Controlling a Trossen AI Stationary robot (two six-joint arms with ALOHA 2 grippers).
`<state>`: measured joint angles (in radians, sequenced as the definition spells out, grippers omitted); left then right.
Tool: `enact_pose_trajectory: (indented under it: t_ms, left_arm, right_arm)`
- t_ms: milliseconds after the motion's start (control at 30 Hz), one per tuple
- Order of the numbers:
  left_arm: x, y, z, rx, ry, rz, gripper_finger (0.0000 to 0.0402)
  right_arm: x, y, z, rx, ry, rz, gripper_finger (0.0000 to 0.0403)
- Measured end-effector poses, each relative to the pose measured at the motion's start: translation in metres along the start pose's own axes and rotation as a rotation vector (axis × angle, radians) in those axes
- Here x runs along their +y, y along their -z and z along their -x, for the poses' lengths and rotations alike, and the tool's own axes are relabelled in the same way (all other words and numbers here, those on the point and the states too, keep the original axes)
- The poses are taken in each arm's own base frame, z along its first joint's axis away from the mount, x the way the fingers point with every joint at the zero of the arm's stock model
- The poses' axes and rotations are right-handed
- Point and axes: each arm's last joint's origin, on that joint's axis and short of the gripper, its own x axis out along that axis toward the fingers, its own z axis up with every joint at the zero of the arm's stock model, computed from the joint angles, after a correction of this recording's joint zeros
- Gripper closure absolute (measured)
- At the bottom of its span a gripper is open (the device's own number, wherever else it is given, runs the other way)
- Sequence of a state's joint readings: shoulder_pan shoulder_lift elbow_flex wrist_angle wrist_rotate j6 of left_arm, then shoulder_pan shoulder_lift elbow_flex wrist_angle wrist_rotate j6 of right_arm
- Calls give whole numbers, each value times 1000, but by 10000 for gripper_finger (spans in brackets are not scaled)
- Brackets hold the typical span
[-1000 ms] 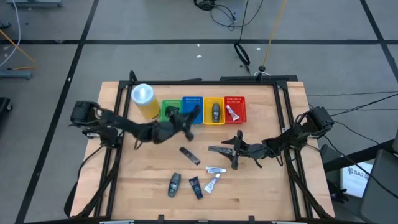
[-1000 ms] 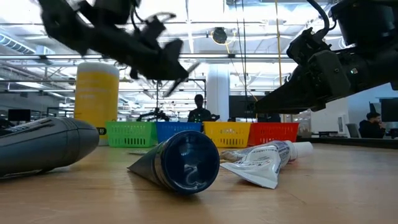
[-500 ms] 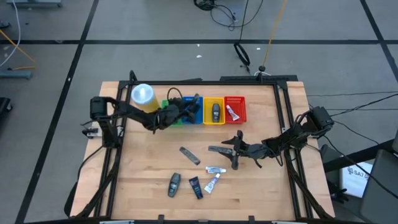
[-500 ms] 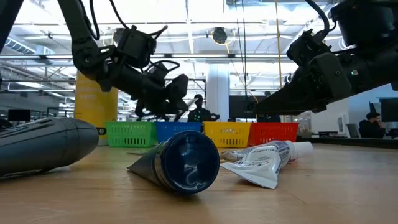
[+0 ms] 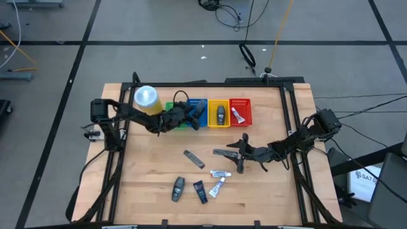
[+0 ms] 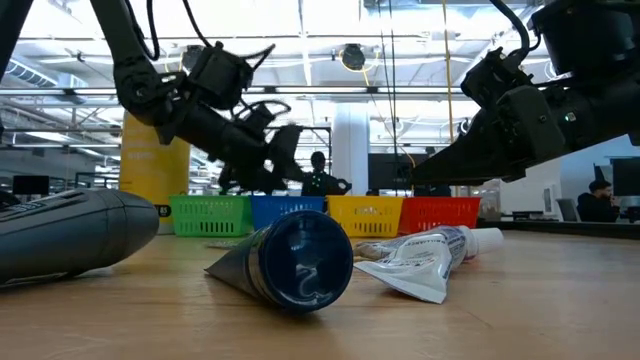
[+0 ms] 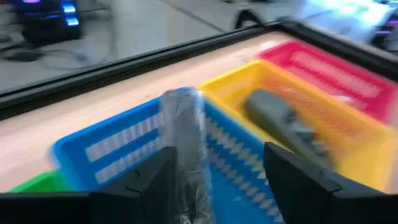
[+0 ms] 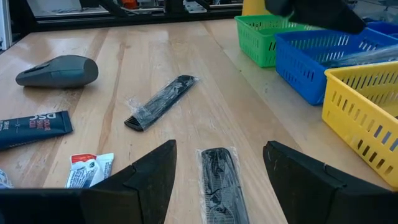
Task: Pick & Place Travel size toiletries
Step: Put the toothpaste into the red basket
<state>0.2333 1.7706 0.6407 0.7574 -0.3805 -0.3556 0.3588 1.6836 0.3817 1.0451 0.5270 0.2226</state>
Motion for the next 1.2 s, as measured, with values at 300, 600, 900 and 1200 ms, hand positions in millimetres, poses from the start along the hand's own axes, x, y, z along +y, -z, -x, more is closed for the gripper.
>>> enact_pose_trajectory:
  t_ms: [300,600,900,1200]
  left_arm:
    - [-18,-49,42,-52,245,-79,149]
    - [-66,-34,108,-9,292,-296,196]
    - [-96,50,146,-26,230,-103,226]
    - [-104,120,139,-34,27,54,233]
  right_arm:
    - [0,0,0,0,0,0,167]
    - [0,0,0,3,-3,5,167]
    - [8,-6,7,102,-332,4,167]
    - [31,-15,18,321,-432,-42,167]
